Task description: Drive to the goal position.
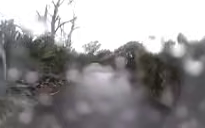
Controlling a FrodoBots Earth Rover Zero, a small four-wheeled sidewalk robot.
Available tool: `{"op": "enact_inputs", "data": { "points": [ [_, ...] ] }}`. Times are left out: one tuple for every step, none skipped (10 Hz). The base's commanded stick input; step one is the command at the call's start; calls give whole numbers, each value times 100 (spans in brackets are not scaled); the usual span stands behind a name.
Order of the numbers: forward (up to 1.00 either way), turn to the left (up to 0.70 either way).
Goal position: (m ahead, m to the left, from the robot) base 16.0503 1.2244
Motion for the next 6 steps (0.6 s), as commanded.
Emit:
{"op": "enact_inputs", "data": {
  "points": [
    [100,0],
    [100,0],
    [100,0],
    [100,0],
    [100,0],
    [100,0]
  ]
}}
